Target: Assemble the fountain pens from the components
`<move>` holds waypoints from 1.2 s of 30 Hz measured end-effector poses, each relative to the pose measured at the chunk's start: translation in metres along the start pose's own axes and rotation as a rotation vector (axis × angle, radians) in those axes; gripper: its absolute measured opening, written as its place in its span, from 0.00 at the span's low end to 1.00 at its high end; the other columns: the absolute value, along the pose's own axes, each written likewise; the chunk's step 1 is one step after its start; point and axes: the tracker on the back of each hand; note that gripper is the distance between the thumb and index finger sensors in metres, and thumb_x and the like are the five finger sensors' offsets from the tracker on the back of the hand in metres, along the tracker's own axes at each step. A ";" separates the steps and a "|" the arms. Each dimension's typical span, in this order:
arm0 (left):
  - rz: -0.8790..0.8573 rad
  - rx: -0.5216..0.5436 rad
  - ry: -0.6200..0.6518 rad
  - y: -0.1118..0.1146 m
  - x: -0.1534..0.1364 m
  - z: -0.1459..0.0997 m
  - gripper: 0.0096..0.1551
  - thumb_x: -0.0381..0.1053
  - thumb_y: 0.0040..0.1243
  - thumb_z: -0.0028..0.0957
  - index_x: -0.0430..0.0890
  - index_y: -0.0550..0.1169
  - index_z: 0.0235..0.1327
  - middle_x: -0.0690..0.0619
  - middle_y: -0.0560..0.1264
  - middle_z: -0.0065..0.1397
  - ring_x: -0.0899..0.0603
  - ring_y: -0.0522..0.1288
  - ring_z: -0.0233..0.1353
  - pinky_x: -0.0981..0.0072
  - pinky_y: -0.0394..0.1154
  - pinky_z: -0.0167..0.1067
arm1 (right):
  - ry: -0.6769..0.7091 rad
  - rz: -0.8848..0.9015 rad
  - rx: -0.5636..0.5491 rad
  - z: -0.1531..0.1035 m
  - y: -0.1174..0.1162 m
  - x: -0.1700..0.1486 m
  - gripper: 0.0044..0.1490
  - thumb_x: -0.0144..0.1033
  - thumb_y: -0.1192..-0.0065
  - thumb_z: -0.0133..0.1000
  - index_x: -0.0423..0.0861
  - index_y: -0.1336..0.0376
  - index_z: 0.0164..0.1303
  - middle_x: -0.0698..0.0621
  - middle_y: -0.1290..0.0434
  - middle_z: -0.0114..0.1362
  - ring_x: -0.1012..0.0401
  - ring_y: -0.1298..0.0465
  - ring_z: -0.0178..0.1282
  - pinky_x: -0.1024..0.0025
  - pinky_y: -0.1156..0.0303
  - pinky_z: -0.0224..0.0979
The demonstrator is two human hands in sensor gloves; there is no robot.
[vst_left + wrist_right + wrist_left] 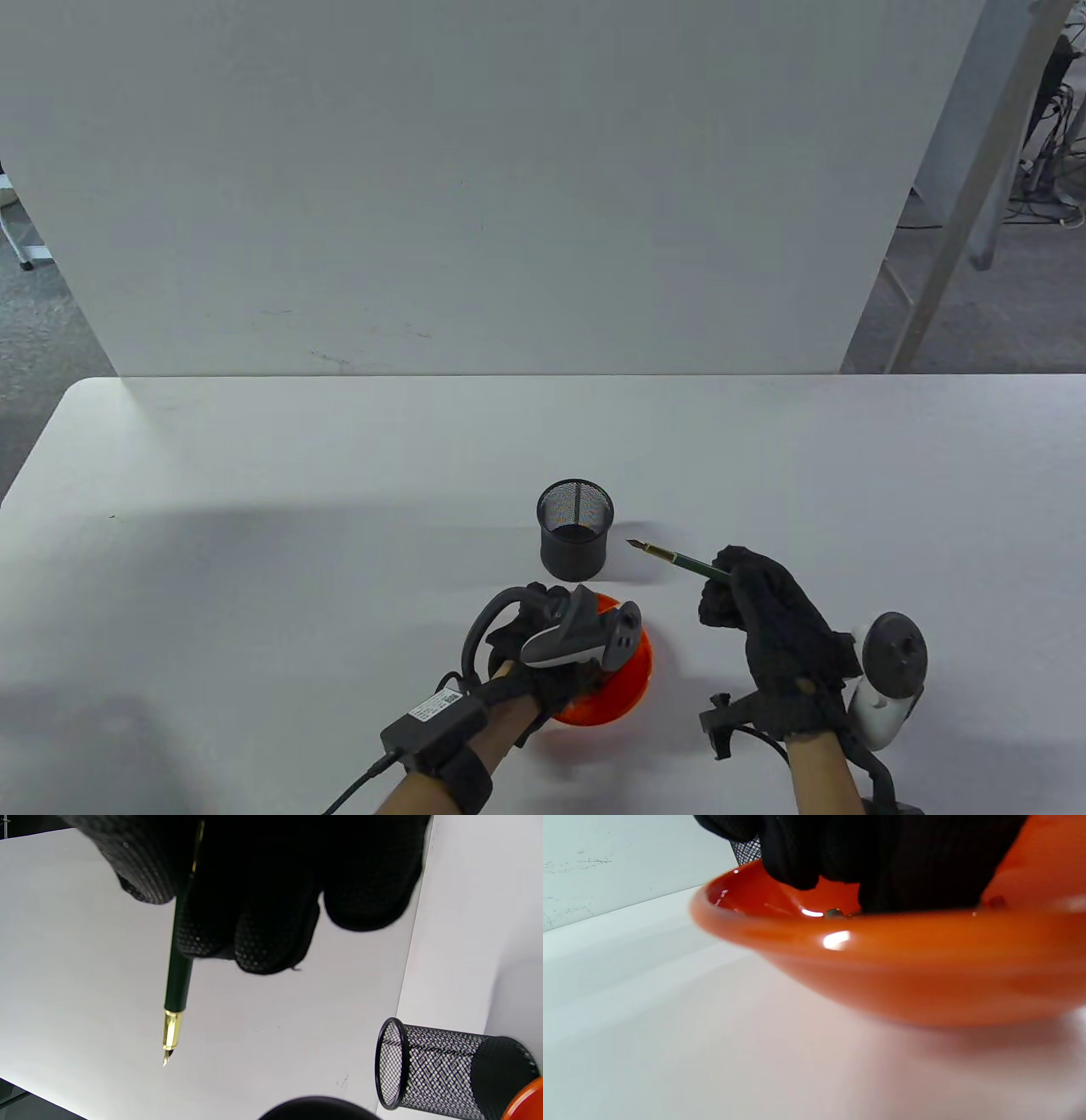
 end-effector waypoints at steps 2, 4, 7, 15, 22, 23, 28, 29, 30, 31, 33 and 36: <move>0.007 -0.020 -0.020 -0.001 0.002 0.001 0.24 0.60 0.68 0.54 0.54 0.84 0.61 0.54 0.73 0.69 0.42 0.72 0.69 0.39 0.61 0.75 | -0.002 -0.003 -0.002 0.000 0.000 0.000 0.27 0.51 0.44 0.64 0.46 0.33 0.66 0.57 0.19 0.53 0.61 0.17 0.50 0.55 0.21 0.60; 0.011 -0.026 -0.030 -0.001 0.004 0.002 0.24 0.60 0.68 0.54 0.53 0.84 0.61 0.53 0.73 0.69 0.42 0.72 0.69 0.38 0.61 0.75 | -0.003 -0.008 -0.005 0.000 0.000 0.000 0.27 0.51 0.44 0.64 0.47 0.33 0.66 0.57 0.19 0.53 0.61 0.17 0.50 0.55 0.21 0.60; 0.025 -0.041 -0.040 -0.001 0.007 0.003 0.24 0.60 0.69 0.54 0.53 0.84 0.60 0.53 0.73 0.68 0.41 0.72 0.69 0.38 0.61 0.75 | -0.004 -0.014 -0.007 0.000 0.001 0.000 0.27 0.51 0.44 0.64 0.46 0.33 0.66 0.56 0.19 0.53 0.61 0.17 0.49 0.55 0.21 0.60; 0.082 -0.057 -0.063 -0.001 0.018 0.002 0.22 0.54 0.73 0.55 0.50 0.83 0.62 0.52 0.73 0.69 0.41 0.72 0.69 0.37 0.61 0.75 | -0.017 -0.036 -0.007 -0.001 0.000 -0.002 0.27 0.51 0.44 0.64 0.46 0.33 0.66 0.56 0.19 0.53 0.61 0.17 0.49 0.55 0.21 0.60; 0.038 -0.059 -0.061 -0.002 0.015 -0.005 0.24 0.55 0.69 0.55 0.49 0.83 0.63 0.50 0.72 0.69 0.40 0.72 0.69 0.37 0.61 0.75 | -0.033 -0.048 -0.016 -0.001 0.001 -0.003 0.27 0.51 0.44 0.64 0.46 0.33 0.66 0.56 0.19 0.53 0.61 0.17 0.49 0.55 0.21 0.60; 0.037 -0.052 -0.063 -0.002 0.015 -0.006 0.24 0.55 0.69 0.55 0.49 0.83 0.63 0.50 0.72 0.69 0.40 0.72 0.69 0.37 0.61 0.75 | -0.033 -0.049 -0.014 -0.001 0.000 -0.003 0.27 0.51 0.44 0.64 0.46 0.32 0.66 0.56 0.19 0.53 0.61 0.17 0.49 0.55 0.21 0.60; 0.052 -0.047 -0.068 -0.002 0.014 -0.009 0.26 0.56 0.67 0.53 0.49 0.81 0.64 0.50 0.72 0.70 0.40 0.71 0.70 0.37 0.60 0.75 | -0.035 -0.057 -0.016 -0.001 0.001 -0.003 0.27 0.51 0.44 0.64 0.46 0.33 0.66 0.56 0.19 0.53 0.61 0.17 0.49 0.55 0.21 0.60; 0.051 -0.045 -0.067 -0.002 0.014 -0.010 0.27 0.56 0.67 0.53 0.49 0.81 0.64 0.50 0.71 0.70 0.40 0.71 0.70 0.37 0.59 0.76 | -0.037 -0.059 -0.019 -0.002 0.001 -0.003 0.27 0.51 0.44 0.64 0.46 0.33 0.66 0.56 0.19 0.53 0.61 0.17 0.49 0.55 0.21 0.60; 0.060 -0.043 -0.066 -0.002 0.014 -0.010 0.27 0.57 0.66 0.53 0.49 0.82 0.64 0.50 0.72 0.70 0.40 0.71 0.70 0.37 0.59 0.76 | -0.038 -0.061 -0.019 -0.002 0.001 -0.003 0.27 0.51 0.44 0.64 0.46 0.32 0.66 0.56 0.19 0.53 0.61 0.17 0.49 0.55 0.21 0.60; 0.069 -0.057 -0.063 -0.004 0.013 -0.010 0.28 0.57 0.66 0.53 0.50 0.81 0.64 0.51 0.71 0.70 0.40 0.70 0.70 0.37 0.59 0.76 | -0.039 -0.064 -0.017 -0.002 0.001 -0.003 0.27 0.51 0.44 0.64 0.46 0.32 0.66 0.56 0.19 0.53 0.61 0.17 0.49 0.55 0.21 0.60; 0.069 -0.054 -0.064 -0.006 0.010 -0.013 0.30 0.60 0.64 0.51 0.50 0.81 0.65 0.51 0.71 0.71 0.40 0.70 0.71 0.37 0.58 0.76 | -0.040 -0.068 -0.020 -0.002 0.001 -0.004 0.27 0.51 0.44 0.64 0.46 0.32 0.66 0.56 0.19 0.53 0.61 0.17 0.49 0.55 0.21 0.60; 0.064 -0.040 -0.057 -0.010 0.005 -0.019 0.31 0.61 0.61 0.51 0.50 0.80 0.66 0.51 0.70 0.71 0.41 0.69 0.71 0.38 0.58 0.76 | -0.044 -0.062 -0.020 -0.001 0.001 -0.004 0.27 0.51 0.45 0.64 0.46 0.33 0.66 0.56 0.19 0.53 0.61 0.17 0.50 0.55 0.21 0.60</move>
Point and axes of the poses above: the tracker on the back of each hand, its own x axis roughly to the thumb side, its own z axis roughly from the wrist to the fingertips, y = z × x
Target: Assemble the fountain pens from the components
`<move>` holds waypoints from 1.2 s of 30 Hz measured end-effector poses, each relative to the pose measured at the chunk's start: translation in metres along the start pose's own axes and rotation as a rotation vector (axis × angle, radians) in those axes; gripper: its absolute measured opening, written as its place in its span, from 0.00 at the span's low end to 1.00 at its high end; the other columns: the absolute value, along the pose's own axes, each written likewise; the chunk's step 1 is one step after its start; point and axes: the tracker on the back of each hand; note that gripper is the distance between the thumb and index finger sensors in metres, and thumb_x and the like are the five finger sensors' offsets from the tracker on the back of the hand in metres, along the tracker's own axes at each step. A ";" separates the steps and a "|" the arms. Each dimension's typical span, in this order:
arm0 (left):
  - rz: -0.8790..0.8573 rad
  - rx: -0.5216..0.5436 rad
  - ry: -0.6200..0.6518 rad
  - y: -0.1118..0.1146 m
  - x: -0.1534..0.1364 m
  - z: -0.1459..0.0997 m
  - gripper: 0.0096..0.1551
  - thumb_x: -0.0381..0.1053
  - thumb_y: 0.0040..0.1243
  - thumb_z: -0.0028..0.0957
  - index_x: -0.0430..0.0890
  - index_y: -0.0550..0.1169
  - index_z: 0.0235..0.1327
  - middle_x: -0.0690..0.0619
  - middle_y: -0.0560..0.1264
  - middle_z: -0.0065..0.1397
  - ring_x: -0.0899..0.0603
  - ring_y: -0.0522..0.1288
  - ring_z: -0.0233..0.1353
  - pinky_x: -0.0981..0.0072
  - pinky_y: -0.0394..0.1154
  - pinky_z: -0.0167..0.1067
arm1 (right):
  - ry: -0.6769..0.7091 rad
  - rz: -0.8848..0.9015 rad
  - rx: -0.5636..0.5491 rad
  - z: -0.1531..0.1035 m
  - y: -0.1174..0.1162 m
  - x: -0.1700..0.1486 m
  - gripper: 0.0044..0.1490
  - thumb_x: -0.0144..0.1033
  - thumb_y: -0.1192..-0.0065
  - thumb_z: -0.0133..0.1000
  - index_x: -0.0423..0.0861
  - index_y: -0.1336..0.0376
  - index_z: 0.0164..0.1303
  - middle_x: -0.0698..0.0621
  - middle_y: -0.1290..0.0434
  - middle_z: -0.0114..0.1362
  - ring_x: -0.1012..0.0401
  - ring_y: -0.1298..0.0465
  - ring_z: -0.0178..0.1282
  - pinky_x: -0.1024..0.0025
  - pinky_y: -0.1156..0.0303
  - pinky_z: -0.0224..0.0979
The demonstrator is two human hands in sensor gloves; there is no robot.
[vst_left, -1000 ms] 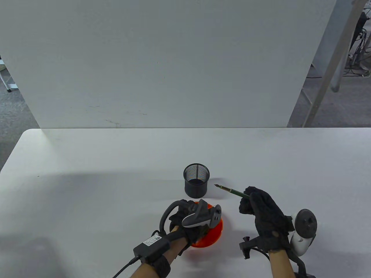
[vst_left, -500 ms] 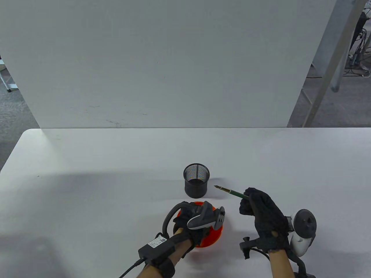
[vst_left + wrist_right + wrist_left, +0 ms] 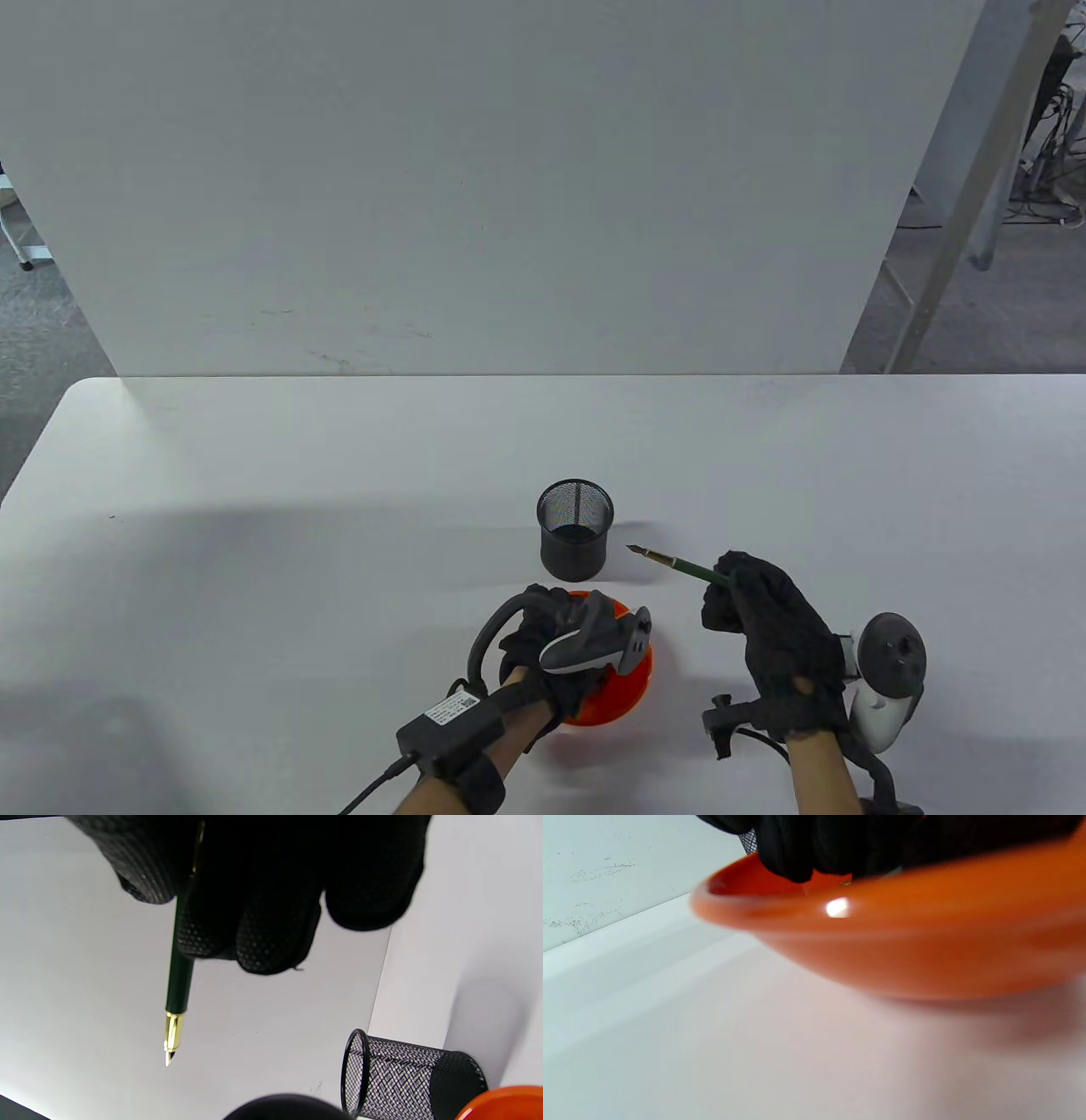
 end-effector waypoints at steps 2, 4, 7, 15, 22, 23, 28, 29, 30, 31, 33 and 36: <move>-0.023 0.026 -0.002 -0.004 -0.005 -0.005 0.31 0.62 0.61 0.51 0.51 0.80 0.66 0.51 0.69 0.71 0.41 0.69 0.71 0.38 0.58 0.76 | -0.008 0.014 0.007 0.001 -0.001 -0.001 0.27 0.51 0.45 0.64 0.46 0.33 0.66 0.56 0.19 0.53 0.61 0.17 0.50 0.55 0.21 0.60; -0.042 0.036 -0.007 -0.007 -0.010 -0.009 0.31 0.62 0.61 0.51 0.51 0.79 0.66 0.51 0.69 0.72 0.41 0.69 0.71 0.38 0.57 0.77 | -0.009 0.015 0.009 0.000 -0.001 -0.001 0.27 0.51 0.45 0.64 0.46 0.33 0.66 0.56 0.19 0.53 0.61 0.17 0.50 0.55 0.21 0.60; -0.070 0.051 -0.034 -0.014 -0.021 -0.013 0.31 0.62 0.60 0.51 0.52 0.79 0.67 0.51 0.69 0.72 0.41 0.68 0.72 0.38 0.57 0.77 | -0.009 0.000 0.005 -0.001 -0.001 -0.001 0.27 0.51 0.45 0.64 0.46 0.33 0.66 0.56 0.19 0.53 0.61 0.17 0.49 0.55 0.21 0.60; -0.369 0.226 -0.074 -0.028 -0.065 -0.048 0.30 0.61 0.49 0.56 0.59 0.70 0.73 0.51 0.62 0.79 0.39 0.64 0.77 0.38 0.57 0.76 | -0.010 0.010 0.017 0.000 -0.001 -0.001 0.27 0.51 0.45 0.64 0.46 0.33 0.66 0.56 0.19 0.53 0.61 0.17 0.50 0.55 0.21 0.60; -0.705 0.410 -0.012 -0.009 -0.091 -0.076 0.29 0.57 0.43 0.61 0.64 0.63 0.79 0.50 0.70 0.73 0.42 0.75 0.66 0.41 0.65 0.72 | -0.014 -0.006 0.063 0.000 -0.006 -0.002 0.27 0.49 0.49 0.65 0.47 0.34 0.68 0.56 0.21 0.55 0.58 0.19 0.53 0.52 0.23 0.62; -0.751 0.448 0.000 -0.007 -0.092 -0.078 0.29 0.57 0.43 0.61 0.65 0.63 0.79 0.51 0.69 0.74 0.43 0.74 0.67 0.41 0.65 0.72 | -0.015 -0.007 0.064 0.000 -0.006 -0.002 0.27 0.49 0.50 0.65 0.48 0.35 0.68 0.55 0.21 0.55 0.58 0.19 0.54 0.51 0.24 0.63; -1.040 0.692 0.095 0.006 -0.093 -0.090 0.28 0.55 0.45 0.61 0.64 0.67 0.77 0.49 0.67 0.74 0.42 0.72 0.67 0.41 0.66 0.72 | 0.001 -0.015 0.075 -0.004 -0.010 0.001 0.26 0.48 0.51 0.65 0.49 0.35 0.69 0.55 0.23 0.55 0.56 0.21 0.56 0.50 0.25 0.64; -1.047 0.700 0.099 0.006 -0.093 -0.091 0.28 0.54 0.46 0.61 0.64 0.68 0.76 0.49 0.68 0.73 0.42 0.73 0.66 0.41 0.67 0.71 | 0.003 -0.017 0.077 -0.004 -0.010 0.001 0.26 0.48 0.52 0.65 0.49 0.36 0.69 0.55 0.23 0.55 0.56 0.21 0.56 0.49 0.25 0.64; -1.040 0.707 0.107 0.007 -0.093 -0.093 0.28 0.54 0.46 0.61 0.63 0.68 0.76 0.49 0.68 0.73 0.42 0.74 0.66 0.42 0.68 0.70 | 0.006 -0.022 0.084 -0.004 -0.012 0.002 0.26 0.48 0.52 0.65 0.49 0.36 0.69 0.55 0.23 0.55 0.56 0.21 0.56 0.50 0.25 0.64; -1.028 0.733 0.100 0.008 -0.093 -0.095 0.28 0.54 0.46 0.61 0.63 0.68 0.76 0.49 0.68 0.73 0.43 0.74 0.66 0.43 0.69 0.70 | 0.010 -0.022 0.093 -0.005 -0.013 0.002 0.26 0.48 0.52 0.65 0.49 0.36 0.69 0.55 0.23 0.55 0.57 0.21 0.56 0.50 0.25 0.64; -1.039 0.732 0.086 0.009 -0.094 -0.095 0.28 0.53 0.46 0.60 0.60 0.70 0.76 0.47 0.70 0.72 0.43 0.77 0.64 0.43 0.72 0.67 | 0.014 -0.008 0.104 -0.006 -0.017 0.002 0.26 0.48 0.52 0.65 0.49 0.36 0.69 0.55 0.23 0.55 0.57 0.21 0.56 0.50 0.24 0.64; -1.111 0.710 0.100 0.011 -0.095 -0.092 0.28 0.52 0.46 0.61 0.58 0.69 0.77 0.47 0.71 0.73 0.43 0.78 0.63 0.44 0.73 0.66 | 0.032 -0.002 0.141 -0.008 -0.023 0.005 0.26 0.48 0.53 0.65 0.49 0.36 0.69 0.55 0.23 0.55 0.57 0.21 0.55 0.51 0.24 0.64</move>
Point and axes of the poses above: the tracker on the back of each hand, its own x axis roughly to the thumb side, its own z axis roughly from the wrist to the fingertips, y = z × x
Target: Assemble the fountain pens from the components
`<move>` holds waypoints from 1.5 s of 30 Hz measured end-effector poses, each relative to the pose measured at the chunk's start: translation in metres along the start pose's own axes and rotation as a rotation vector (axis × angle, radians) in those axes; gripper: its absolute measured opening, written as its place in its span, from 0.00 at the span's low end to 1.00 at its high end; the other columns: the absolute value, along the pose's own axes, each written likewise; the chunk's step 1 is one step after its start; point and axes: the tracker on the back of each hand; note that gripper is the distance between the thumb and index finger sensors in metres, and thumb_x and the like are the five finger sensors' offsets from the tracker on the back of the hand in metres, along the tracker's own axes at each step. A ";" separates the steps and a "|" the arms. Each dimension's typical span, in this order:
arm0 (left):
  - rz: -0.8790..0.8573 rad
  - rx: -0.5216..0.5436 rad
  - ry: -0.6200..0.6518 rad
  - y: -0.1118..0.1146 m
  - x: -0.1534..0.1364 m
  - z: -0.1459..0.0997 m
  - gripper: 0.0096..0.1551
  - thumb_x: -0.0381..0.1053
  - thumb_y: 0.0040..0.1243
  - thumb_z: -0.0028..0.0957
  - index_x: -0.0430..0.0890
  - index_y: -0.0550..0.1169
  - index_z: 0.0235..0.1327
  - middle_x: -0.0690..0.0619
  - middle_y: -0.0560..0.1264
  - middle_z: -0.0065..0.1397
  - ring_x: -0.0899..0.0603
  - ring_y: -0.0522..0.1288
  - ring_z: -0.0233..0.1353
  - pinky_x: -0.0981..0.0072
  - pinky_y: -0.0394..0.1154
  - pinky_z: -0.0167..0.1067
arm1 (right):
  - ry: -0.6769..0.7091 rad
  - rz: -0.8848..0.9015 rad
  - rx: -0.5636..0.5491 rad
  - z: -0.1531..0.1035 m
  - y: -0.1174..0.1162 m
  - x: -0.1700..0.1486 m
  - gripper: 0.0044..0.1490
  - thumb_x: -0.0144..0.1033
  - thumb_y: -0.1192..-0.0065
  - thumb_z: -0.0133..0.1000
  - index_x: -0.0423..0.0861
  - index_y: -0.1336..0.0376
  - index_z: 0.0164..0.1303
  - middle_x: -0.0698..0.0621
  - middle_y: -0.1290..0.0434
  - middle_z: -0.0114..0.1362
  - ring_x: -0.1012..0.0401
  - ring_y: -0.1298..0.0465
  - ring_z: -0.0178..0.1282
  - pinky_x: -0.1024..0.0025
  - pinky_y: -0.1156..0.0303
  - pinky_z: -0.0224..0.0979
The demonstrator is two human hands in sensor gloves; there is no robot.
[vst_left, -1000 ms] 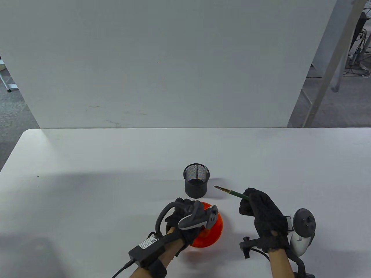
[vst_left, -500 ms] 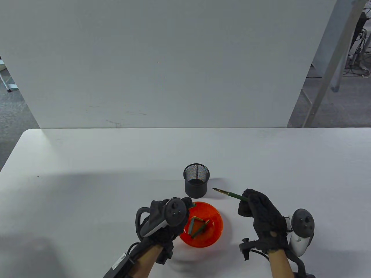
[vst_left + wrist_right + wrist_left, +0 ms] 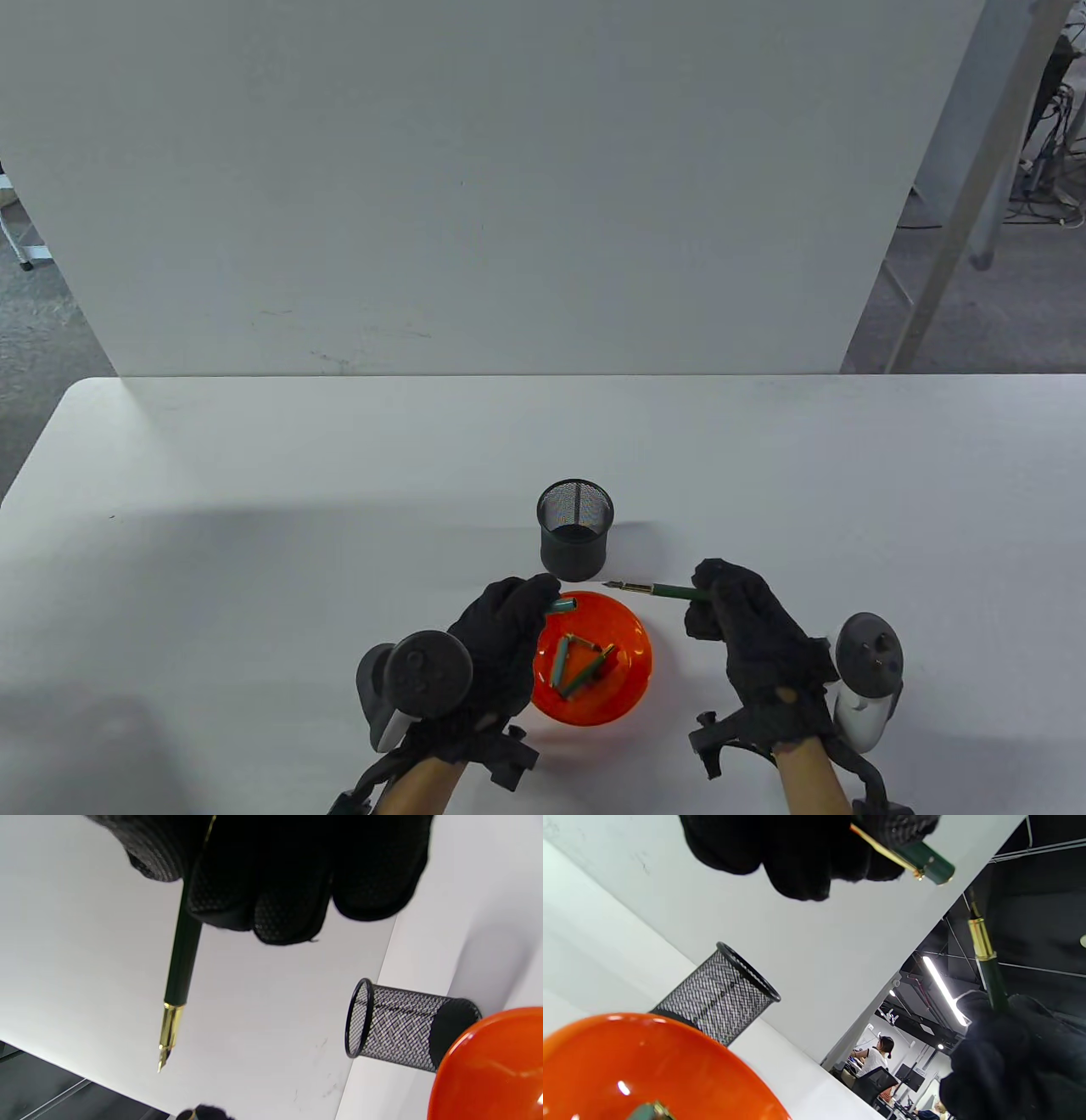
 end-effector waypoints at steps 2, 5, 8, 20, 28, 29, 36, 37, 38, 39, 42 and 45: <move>-0.047 0.006 -0.011 0.000 -0.001 0.000 0.28 0.51 0.46 0.61 0.58 0.69 0.77 0.46 0.71 0.72 0.43 0.78 0.63 0.44 0.73 0.66 | 0.006 -0.009 0.014 0.000 -0.002 0.001 0.26 0.48 0.53 0.65 0.49 0.36 0.68 0.55 0.23 0.54 0.57 0.21 0.55 0.51 0.24 0.63; -0.046 -0.006 -0.002 0.002 -0.001 -0.001 0.28 0.51 0.46 0.61 0.57 0.69 0.77 0.46 0.71 0.72 0.43 0.78 0.63 0.43 0.73 0.66 | 0.004 -0.007 0.023 0.000 -0.003 0.001 0.26 0.48 0.52 0.65 0.49 0.35 0.68 0.55 0.23 0.54 0.57 0.21 0.55 0.51 0.24 0.63; -0.013 -0.016 0.017 0.005 0.001 0.000 0.28 0.52 0.46 0.61 0.58 0.68 0.77 0.47 0.71 0.73 0.43 0.78 0.63 0.44 0.72 0.66 | 0.004 -0.017 0.022 0.000 -0.002 0.001 0.26 0.48 0.52 0.65 0.49 0.35 0.68 0.55 0.23 0.54 0.57 0.21 0.55 0.51 0.24 0.63; 0.024 -0.025 0.039 0.008 0.001 -0.001 0.28 0.52 0.46 0.61 0.59 0.68 0.77 0.48 0.70 0.73 0.43 0.77 0.65 0.43 0.71 0.68 | 0.002 -0.075 0.053 0.001 -0.005 -0.003 0.26 0.48 0.51 0.65 0.49 0.35 0.68 0.55 0.23 0.54 0.56 0.21 0.55 0.51 0.24 0.63; 0.218 -0.038 0.089 0.012 0.005 -0.001 0.28 0.52 0.49 0.61 0.57 0.70 0.76 0.47 0.71 0.72 0.42 0.77 0.64 0.42 0.71 0.68 | 0.051 -0.254 0.043 0.000 -0.009 0.002 0.26 0.48 0.50 0.65 0.49 0.35 0.68 0.55 0.22 0.54 0.56 0.21 0.55 0.50 0.24 0.63; 0.236 -0.049 0.095 0.013 0.006 -0.001 0.28 0.52 0.49 0.61 0.56 0.70 0.76 0.47 0.71 0.72 0.42 0.77 0.64 0.42 0.71 0.68 | 0.052 -0.269 0.042 -0.001 -0.009 0.002 0.26 0.48 0.50 0.65 0.49 0.35 0.68 0.55 0.22 0.54 0.56 0.21 0.55 0.51 0.24 0.63; 0.276 -0.107 0.106 0.022 0.010 -0.001 0.28 0.52 0.49 0.61 0.56 0.71 0.76 0.47 0.72 0.71 0.42 0.77 0.63 0.43 0.72 0.67 | 0.066 -0.317 0.121 -0.001 -0.020 0.001 0.26 0.48 0.50 0.65 0.48 0.35 0.68 0.54 0.22 0.54 0.56 0.21 0.55 0.50 0.24 0.62; 0.262 -0.115 0.105 0.024 0.010 0.000 0.28 0.52 0.49 0.61 0.55 0.71 0.76 0.47 0.72 0.71 0.42 0.78 0.63 0.43 0.72 0.66 | 0.068 -0.320 0.128 -0.001 -0.021 0.001 0.26 0.48 0.50 0.65 0.48 0.35 0.68 0.54 0.22 0.54 0.56 0.21 0.54 0.50 0.24 0.62; 0.257 -0.113 0.085 0.024 0.010 0.000 0.28 0.51 0.49 0.61 0.55 0.71 0.76 0.46 0.72 0.71 0.42 0.78 0.63 0.42 0.72 0.66 | 0.060 -0.323 0.114 -0.001 -0.021 0.001 0.26 0.48 0.50 0.65 0.48 0.35 0.68 0.55 0.22 0.54 0.56 0.20 0.54 0.50 0.24 0.62; 0.257 -0.121 0.098 0.024 0.008 0.001 0.28 0.52 0.49 0.61 0.55 0.71 0.76 0.47 0.73 0.70 0.42 0.78 0.62 0.43 0.72 0.66 | 0.056 -0.312 0.122 0.000 -0.021 0.000 0.26 0.48 0.50 0.65 0.48 0.35 0.68 0.54 0.22 0.54 0.56 0.21 0.54 0.50 0.24 0.62; 0.223 -0.120 0.090 0.024 0.007 0.001 0.27 0.51 0.50 0.60 0.53 0.73 0.75 0.47 0.74 0.69 0.43 0.79 0.61 0.44 0.74 0.65 | 0.020 -0.270 0.124 -0.001 -0.023 -0.003 0.26 0.48 0.50 0.65 0.47 0.35 0.68 0.54 0.22 0.54 0.56 0.20 0.54 0.50 0.24 0.62; 0.232 -0.095 0.100 0.024 0.011 0.002 0.27 0.49 0.51 0.59 0.52 0.75 0.73 0.47 0.76 0.67 0.43 0.81 0.60 0.44 0.75 0.64 | -0.004 -0.237 0.117 -0.001 -0.026 -0.004 0.26 0.47 0.50 0.64 0.47 0.34 0.66 0.55 0.22 0.53 0.57 0.20 0.53 0.52 0.23 0.62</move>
Point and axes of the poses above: the tracker on the back of each hand, its own x axis roughly to the thumb side, its own z axis roughly from the wrist to the fingertips, y = z × x
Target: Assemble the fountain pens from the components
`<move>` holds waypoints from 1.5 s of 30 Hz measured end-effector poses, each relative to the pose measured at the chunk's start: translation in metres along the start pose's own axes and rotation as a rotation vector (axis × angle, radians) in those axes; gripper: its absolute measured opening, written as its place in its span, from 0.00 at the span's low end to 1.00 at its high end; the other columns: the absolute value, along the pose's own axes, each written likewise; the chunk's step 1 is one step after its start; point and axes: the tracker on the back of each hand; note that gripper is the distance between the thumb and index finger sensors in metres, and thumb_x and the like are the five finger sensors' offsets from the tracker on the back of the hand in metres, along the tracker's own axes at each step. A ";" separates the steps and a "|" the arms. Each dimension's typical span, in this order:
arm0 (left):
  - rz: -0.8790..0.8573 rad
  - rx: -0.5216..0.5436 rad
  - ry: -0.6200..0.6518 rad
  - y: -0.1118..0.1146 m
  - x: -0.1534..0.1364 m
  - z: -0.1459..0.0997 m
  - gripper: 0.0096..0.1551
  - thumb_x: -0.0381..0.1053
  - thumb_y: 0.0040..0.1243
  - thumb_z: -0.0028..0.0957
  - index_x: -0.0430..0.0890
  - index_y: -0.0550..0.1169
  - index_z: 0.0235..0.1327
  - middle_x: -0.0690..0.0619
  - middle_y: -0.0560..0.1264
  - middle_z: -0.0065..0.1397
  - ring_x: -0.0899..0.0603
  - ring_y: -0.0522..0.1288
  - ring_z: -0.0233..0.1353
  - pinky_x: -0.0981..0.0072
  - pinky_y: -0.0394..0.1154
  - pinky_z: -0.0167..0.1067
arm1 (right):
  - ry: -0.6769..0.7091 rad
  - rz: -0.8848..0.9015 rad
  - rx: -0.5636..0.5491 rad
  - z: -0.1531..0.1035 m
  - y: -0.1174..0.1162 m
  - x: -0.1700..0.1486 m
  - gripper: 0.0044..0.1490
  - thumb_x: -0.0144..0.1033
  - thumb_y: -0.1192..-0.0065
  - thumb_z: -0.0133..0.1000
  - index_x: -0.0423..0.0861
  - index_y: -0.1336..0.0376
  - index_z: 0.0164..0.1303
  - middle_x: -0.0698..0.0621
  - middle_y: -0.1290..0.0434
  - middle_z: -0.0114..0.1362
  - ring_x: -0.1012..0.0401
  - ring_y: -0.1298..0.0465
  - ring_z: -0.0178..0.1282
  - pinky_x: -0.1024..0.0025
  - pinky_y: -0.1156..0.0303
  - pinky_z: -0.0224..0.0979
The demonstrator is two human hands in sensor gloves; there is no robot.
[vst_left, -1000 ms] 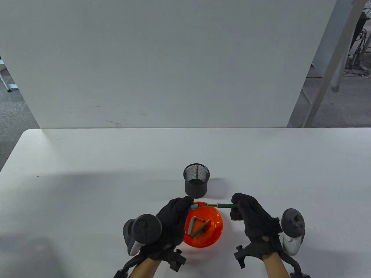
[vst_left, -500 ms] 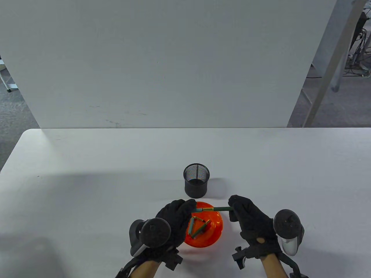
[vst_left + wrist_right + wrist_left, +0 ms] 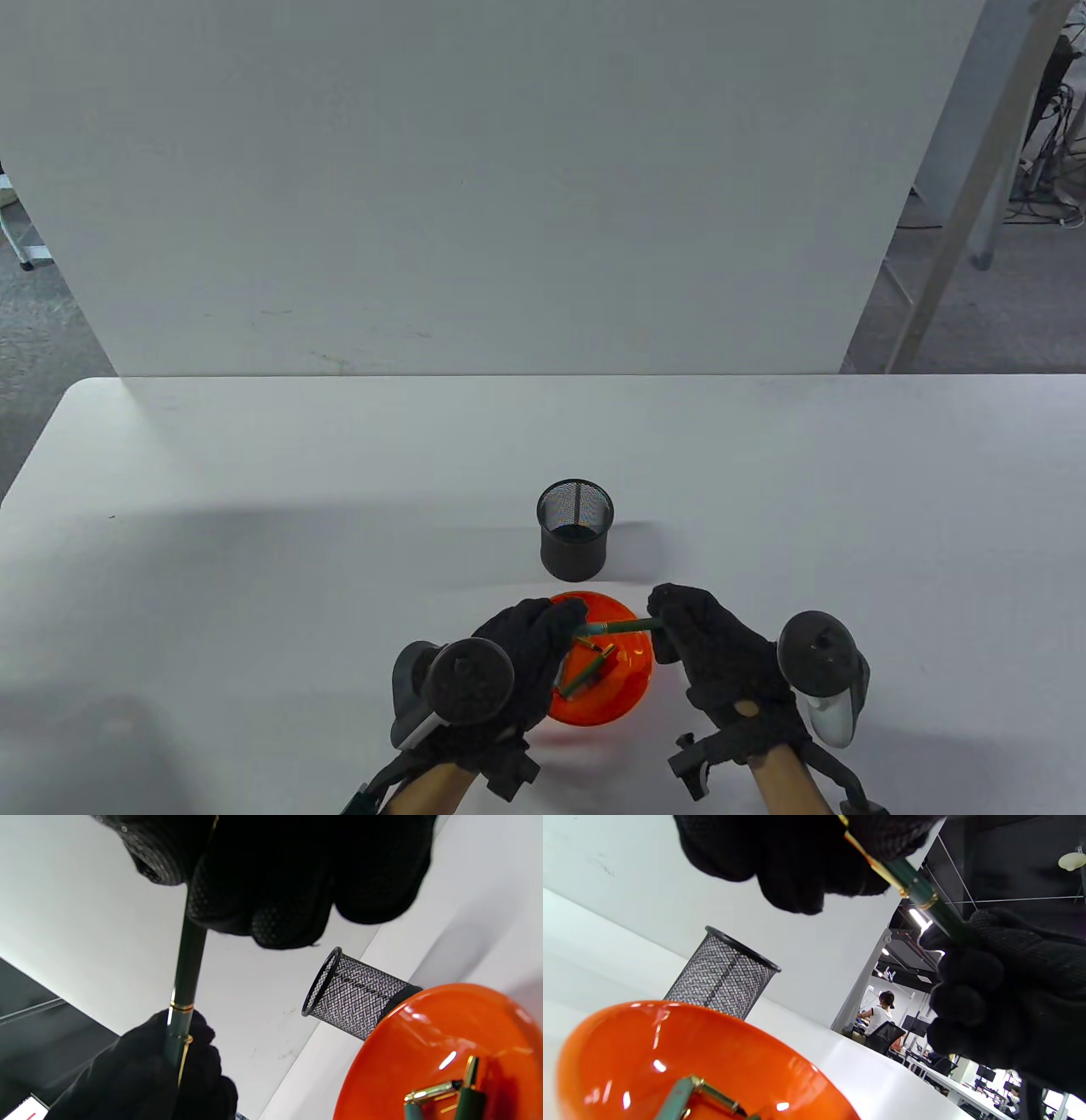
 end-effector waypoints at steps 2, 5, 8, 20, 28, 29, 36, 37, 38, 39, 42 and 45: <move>-0.003 0.014 0.024 0.001 0.005 0.000 0.27 0.48 0.51 0.58 0.51 0.76 0.71 0.47 0.77 0.66 0.43 0.81 0.59 0.45 0.76 0.64 | -0.017 0.055 -0.011 -0.001 0.000 0.000 0.25 0.47 0.50 0.64 0.47 0.34 0.65 0.55 0.22 0.52 0.56 0.20 0.52 0.52 0.23 0.62; 0.015 -0.012 0.028 0.005 0.003 0.001 0.27 0.49 0.51 0.59 0.51 0.75 0.72 0.48 0.77 0.66 0.44 0.81 0.59 0.47 0.76 0.64 | -0.012 0.032 0.000 0.000 0.002 -0.004 0.25 0.47 0.51 0.64 0.47 0.34 0.65 0.55 0.22 0.52 0.57 0.20 0.52 0.52 0.23 0.62; -0.090 -0.054 -0.057 0.007 -0.004 0.006 0.27 0.51 0.52 0.61 0.53 0.73 0.75 0.48 0.74 0.70 0.43 0.79 0.62 0.45 0.74 0.66 | -0.013 0.036 -0.004 0.003 0.005 -0.004 0.26 0.47 0.50 0.65 0.48 0.34 0.67 0.54 0.22 0.53 0.56 0.20 0.53 0.51 0.23 0.62; -0.355 0.123 -0.123 -0.006 -0.031 -0.003 0.26 0.55 0.58 0.60 0.56 0.74 0.73 0.52 0.77 0.69 0.47 0.82 0.62 0.48 0.76 0.66 | -0.105 0.172 0.099 0.006 0.001 -0.019 0.27 0.47 0.51 0.65 0.47 0.36 0.70 0.54 0.22 0.57 0.55 0.20 0.55 0.49 0.24 0.63; -0.287 0.107 -0.057 -0.010 -0.028 -0.002 0.25 0.54 0.60 0.59 0.57 0.75 0.71 0.52 0.77 0.68 0.46 0.81 0.62 0.47 0.75 0.67 | -0.110 0.125 0.110 0.007 0.002 -0.020 0.27 0.47 0.51 0.66 0.46 0.36 0.69 0.54 0.21 0.55 0.56 0.20 0.53 0.49 0.24 0.62; -0.273 0.085 -0.045 -0.009 -0.027 -0.002 0.25 0.54 0.60 0.59 0.57 0.76 0.71 0.52 0.77 0.68 0.46 0.82 0.62 0.46 0.75 0.67 | -0.117 0.122 0.101 0.007 0.003 -0.022 0.27 0.47 0.51 0.66 0.46 0.35 0.69 0.55 0.22 0.55 0.56 0.20 0.53 0.50 0.24 0.62; -0.303 0.070 -0.075 -0.003 -0.026 -0.002 0.25 0.53 0.61 0.59 0.57 0.76 0.71 0.52 0.77 0.69 0.46 0.82 0.63 0.46 0.75 0.67 | -0.112 0.101 0.112 0.008 0.007 -0.020 0.26 0.47 0.51 0.66 0.46 0.35 0.68 0.54 0.22 0.55 0.56 0.20 0.52 0.49 0.24 0.62; -0.321 0.051 -0.067 -0.004 -0.027 -0.001 0.25 0.53 0.62 0.58 0.56 0.76 0.70 0.52 0.78 0.68 0.46 0.82 0.62 0.46 0.76 0.66 | -0.112 0.099 0.112 0.008 0.007 -0.021 0.27 0.47 0.51 0.66 0.46 0.35 0.68 0.54 0.22 0.54 0.55 0.20 0.52 0.49 0.24 0.62; -0.329 0.053 -0.071 -0.004 -0.027 -0.001 0.26 0.53 0.61 0.58 0.55 0.76 0.71 0.52 0.78 0.68 0.46 0.82 0.62 0.46 0.76 0.66 | -0.111 0.092 0.120 0.008 0.007 -0.020 0.27 0.48 0.51 0.66 0.45 0.35 0.68 0.54 0.21 0.55 0.55 0.20 0.53 0.49 0.24 0.62; -0.329 0.060 -0.078 -0.004 -0.028 -0.001 0.26 0.53 0.61 0.58 0.55 0.76 0.71 0.51 0.78 0.68 0.46 0.82 0.62 0.46 0.76 0.66 | -0.110 0.089 0.128 0.008 0.006 -0.020 0.28 0.48 0.51 0.66 0.45 0.35 0.69 0.53 0.21 0.55 0.55 0.20 0.53 0.48 0.24 0.62; -0.304 0.077 -0.094 -0.011 -0.035 0.003 0.26 0.53 0.59 0.59 0.55 0.75 0.72 0.52 0.78 0.68 0.46 0.82 0.62 0.47 0.76 0.66 | -0.078 0.108 0.082 0.008 0.003 -0.018 0.31 0.52 0.50 0.66 0.44 0.37 0.72 0.52 0.21 0.58 0.55 0.20 0.54 0.49 0.24 0.63; -0.341 0.104 -0.119 -0.022 -0.044 0.005 0.26 0.53 0.58 0.59 0.55 0.75 0.72 0.52 0.77 0.68 0.46 0.82 0.62 0.46 0.76 0.66 | -0.078 0.133 -0.025 0.005 0.011 -0.017 0.33 0.53 0.51 0.66 0.44 0.38 0.74 0.52 0.22 0.60 0.55 0.20 0.55 0.49 0.24 0.63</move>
Point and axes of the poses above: the tracker on the back of each hand, its own x axis roughly to the thumb side, its own z axis roughly from the wrist to the fingertips, y = z × x
